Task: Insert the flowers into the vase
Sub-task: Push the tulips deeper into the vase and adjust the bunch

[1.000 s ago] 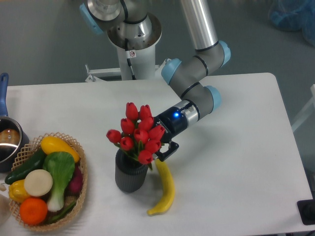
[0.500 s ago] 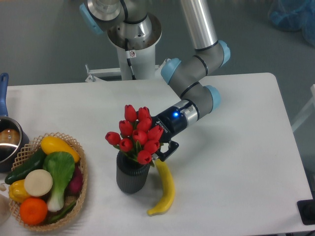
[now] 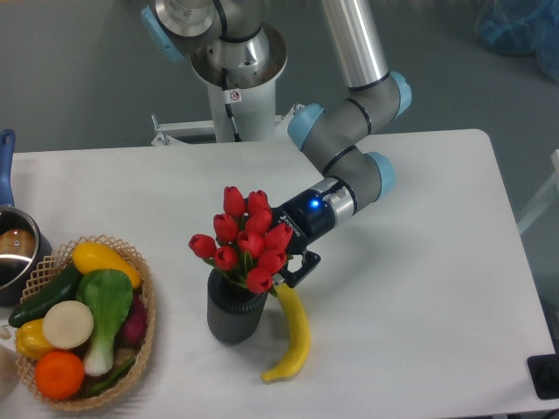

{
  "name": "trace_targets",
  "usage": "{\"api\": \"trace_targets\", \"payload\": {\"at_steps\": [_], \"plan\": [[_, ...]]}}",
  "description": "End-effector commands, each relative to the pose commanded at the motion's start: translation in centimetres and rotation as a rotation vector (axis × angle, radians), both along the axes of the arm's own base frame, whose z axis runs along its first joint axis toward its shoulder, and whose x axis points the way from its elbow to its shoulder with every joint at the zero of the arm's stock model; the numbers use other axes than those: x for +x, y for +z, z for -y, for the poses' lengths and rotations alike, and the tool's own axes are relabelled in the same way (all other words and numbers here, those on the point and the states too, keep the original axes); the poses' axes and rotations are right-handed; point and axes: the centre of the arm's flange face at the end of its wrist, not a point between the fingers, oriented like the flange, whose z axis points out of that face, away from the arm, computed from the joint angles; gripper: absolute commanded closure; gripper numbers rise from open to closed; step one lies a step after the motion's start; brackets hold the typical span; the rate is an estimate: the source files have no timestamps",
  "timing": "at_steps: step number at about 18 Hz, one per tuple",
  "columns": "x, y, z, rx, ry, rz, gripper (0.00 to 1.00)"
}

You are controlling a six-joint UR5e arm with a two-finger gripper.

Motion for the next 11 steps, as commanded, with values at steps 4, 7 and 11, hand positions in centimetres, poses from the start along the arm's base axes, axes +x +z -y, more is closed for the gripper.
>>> {"api": "trace_targets", "payload": {"at_steps": [4, 7, 11], "plan": [[0.8, -0.6, -0.6, -0.047, -0.023, -0.022, 0.0], [1.4, -0.8, -1.1, -0.061, -0.037, -0.031, 0.0], [1.3, -1.2, -1.2, -0.088, -0.041, -0.045, 0.0]]}}
